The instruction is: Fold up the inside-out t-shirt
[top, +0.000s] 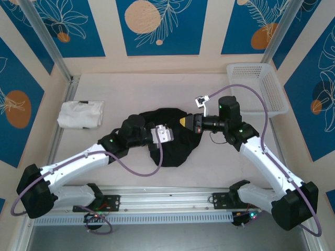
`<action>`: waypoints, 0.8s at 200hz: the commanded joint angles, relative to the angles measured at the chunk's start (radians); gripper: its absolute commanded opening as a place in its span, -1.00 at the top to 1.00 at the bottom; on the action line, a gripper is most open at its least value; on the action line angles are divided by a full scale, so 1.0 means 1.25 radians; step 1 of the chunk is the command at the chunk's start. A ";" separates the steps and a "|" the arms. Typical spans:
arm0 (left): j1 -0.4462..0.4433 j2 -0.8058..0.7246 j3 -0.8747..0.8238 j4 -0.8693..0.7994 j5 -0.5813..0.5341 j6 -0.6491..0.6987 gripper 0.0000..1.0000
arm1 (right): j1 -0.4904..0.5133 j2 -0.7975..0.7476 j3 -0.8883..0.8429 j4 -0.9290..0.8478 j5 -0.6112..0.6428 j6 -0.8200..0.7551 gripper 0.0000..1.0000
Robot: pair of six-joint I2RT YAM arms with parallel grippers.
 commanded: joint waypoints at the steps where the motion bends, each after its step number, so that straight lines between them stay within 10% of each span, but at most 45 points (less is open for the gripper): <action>1: -0.020 -0.067 -0.033 -0.139 0.061 -0.084 1.00 | 0.011 0.002 0.042 -0.164 0.066 -0.093 0.80; 45: -0.077 -0.088 -0.127 -0.239 0.063 -0.166 1.00 | 0.011 0.005 0.045 -0.201 0.111 -0.131 0.65; 104: -0.069 -0.074 -0.083 -0.224 -0.135 -0.326 0.02 | 0.031 0.143 0.063 -0.137 0.196 -0.124 0.23; 160: 0.263 0.007 -0.046 -0.177 -0.129 -0.777 -0.28 | 0.060 0.398 0.188 -0.070 0.372 -0.167 -0.14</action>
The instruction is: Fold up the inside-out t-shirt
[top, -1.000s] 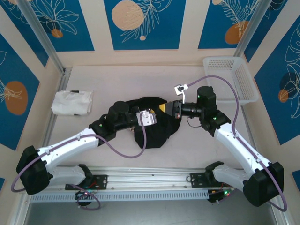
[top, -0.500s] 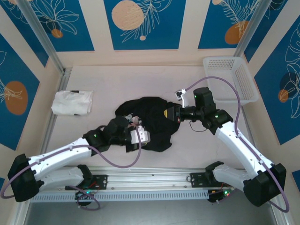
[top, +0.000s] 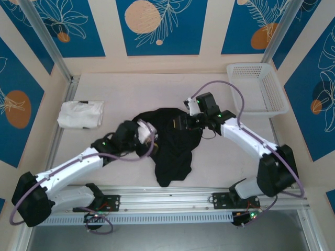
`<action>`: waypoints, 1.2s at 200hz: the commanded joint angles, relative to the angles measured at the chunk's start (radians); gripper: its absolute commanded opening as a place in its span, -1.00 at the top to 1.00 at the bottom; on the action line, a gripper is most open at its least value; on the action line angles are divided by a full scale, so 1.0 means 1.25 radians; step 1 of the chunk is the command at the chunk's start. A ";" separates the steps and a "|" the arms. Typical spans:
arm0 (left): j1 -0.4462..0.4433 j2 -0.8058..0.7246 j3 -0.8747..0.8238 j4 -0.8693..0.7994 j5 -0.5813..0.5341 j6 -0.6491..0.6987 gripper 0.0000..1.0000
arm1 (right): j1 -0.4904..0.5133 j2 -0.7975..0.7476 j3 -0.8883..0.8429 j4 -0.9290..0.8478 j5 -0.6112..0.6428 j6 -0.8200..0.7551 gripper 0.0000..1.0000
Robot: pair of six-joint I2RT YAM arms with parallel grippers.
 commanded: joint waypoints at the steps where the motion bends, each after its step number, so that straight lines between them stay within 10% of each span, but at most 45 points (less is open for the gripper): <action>1: 0.129 0.053 0.026 0.022 0.000 -0.263 -0.29 | 0.007 0.096 0.074 0.039 0.098 -0.034 -0.14; 37: 0.262 0.184 0.010 0.136 0.054 -0.374 -0.36 | 0.032 0.285 0.203 0.011 0.134 -0.064 -0.27; 98: 0.283 0.395 0.082 0.178 0.036 -0.361 -0.38 | 0.099 0.496 0.402 -0.064 0.234 -0.108 -0.29; 171: 0.286 0.487 0.101 0.237 -0.009 -0.332 -0.28 | 0.094 0.432 0.364 -0.057 0.355 -0.173 -0.30; 240: 0.285 0.482 0.073 0.326 0.082 -0.352 0.94 | 0.013 0.489 0.388 -0.087 0.434 -0.222 -0.41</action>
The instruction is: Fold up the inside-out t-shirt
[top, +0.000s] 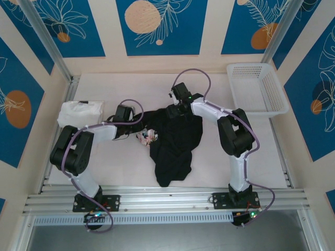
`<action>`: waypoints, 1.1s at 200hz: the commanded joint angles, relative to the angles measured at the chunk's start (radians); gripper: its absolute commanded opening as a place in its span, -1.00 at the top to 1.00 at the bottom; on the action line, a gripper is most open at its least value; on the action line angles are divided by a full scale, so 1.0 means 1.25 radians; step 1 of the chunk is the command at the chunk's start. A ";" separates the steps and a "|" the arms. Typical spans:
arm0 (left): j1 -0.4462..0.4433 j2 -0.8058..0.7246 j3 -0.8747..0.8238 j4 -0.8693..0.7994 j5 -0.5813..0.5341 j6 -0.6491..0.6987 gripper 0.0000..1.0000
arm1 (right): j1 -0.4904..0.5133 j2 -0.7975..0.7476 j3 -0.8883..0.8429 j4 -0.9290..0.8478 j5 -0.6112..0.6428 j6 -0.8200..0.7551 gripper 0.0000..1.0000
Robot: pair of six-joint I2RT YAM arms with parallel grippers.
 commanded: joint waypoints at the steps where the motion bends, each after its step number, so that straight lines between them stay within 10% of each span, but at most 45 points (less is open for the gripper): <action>1: 0.005 0.002 -0.009 0.051 0.052 0.002 0.95 | -0.017 0.028 0.018 -0.027 0.059 -0.040 -0.41; 48: 0.004 -0.039 -0.018 0.088 0.090 0.001 1.00 | -0.036 0.116 0.094 -0.054 -0.027 -0.057 -0.25; 91: 0.004 -0.121 0.011 0.087 0.092 0.021 1.00 | -0.054 0.056 0.132 -0.058 -0.095 -0.066 1.00; 220: -0.085 -0.468 0.222 0.031 0.110 0.180 1.00 | -0.179 -0.677 -0.154 0.065 -0.271 0.002 1.00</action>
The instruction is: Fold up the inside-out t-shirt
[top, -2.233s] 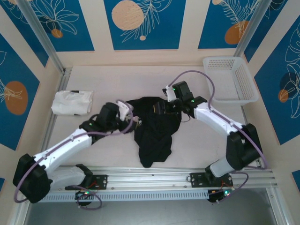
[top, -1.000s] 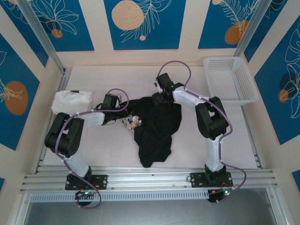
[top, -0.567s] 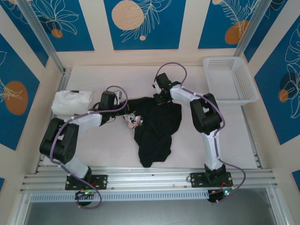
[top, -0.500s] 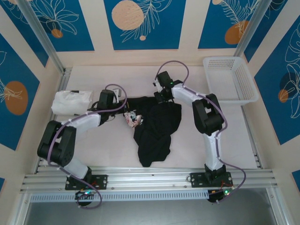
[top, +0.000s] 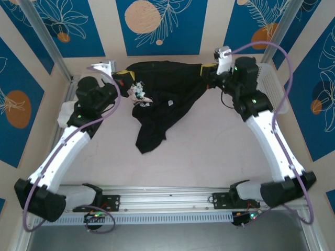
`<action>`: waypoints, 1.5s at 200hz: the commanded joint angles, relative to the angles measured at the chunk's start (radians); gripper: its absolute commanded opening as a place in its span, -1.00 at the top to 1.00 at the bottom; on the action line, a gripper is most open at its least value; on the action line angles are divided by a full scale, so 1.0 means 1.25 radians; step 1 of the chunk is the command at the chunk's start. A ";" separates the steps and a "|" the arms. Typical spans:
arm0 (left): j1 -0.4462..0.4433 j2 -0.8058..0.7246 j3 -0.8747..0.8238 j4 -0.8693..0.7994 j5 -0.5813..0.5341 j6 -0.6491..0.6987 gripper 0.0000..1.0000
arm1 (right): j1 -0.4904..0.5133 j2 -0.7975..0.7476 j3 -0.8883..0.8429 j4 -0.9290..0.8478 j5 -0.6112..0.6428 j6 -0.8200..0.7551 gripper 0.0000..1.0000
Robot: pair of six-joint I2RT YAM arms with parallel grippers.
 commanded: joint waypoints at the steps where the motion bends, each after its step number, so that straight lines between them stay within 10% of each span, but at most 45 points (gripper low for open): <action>1: -0.059 -0.032 -0.049 -0.013 0.030 0.073 1.00 | -0.006 -0.052 -0.109 -0.028 -0.017 0.014 1.00; 36: -0.248 -0.065 -0.231 -0.021 -0.006 0.203 1.00 | -0.014 -0.184 -0.303 -0.109 0.073 0.043 1.00; 72: -0.373 0.022 -0.346 -0.031 0.015 0.236 0.38 | -0.036 -0.247 -0.470 -0.183 0.149 0.106 0.68; 118: -0.364 -0.027 -0.346 -0.111 -0.110 0.233 -0.12 | -0.011 -0.287 -0.513 -0.199 0.121 0.087 0.22; 181: -0.318 -0.026 -0.385 -0.171 -0.146 0.137 -0.18 | 0.184 -0.194 -0.586 -0.161 0.095 0.221 -0.06; 222: -0.427 0.066 -0.401 -0.153 -0.101 0.120 -0.27 | 0.247 -0.105 -0.611 -0.165 0.209 0.295 -0.22; 240: -0.476 0.126 -0.403 -0.105 -0.115 0.092 -0.28 | 0.250 -0.057 -0.610 -0.124 0.195 0.290 -0.15; 268: -0.497 0.234 -0.376 -0.046 -0.150 0.007 -0.20 | 0.250 -0.026 -0.586 -0.125 0.217 0.266 0.63; 300: -0.497 0.299 -0.364 0.039 -0.130 -0.035 0.38 | 0.225 -0.111 -0.565 -0.120 0.201 0.224 1.00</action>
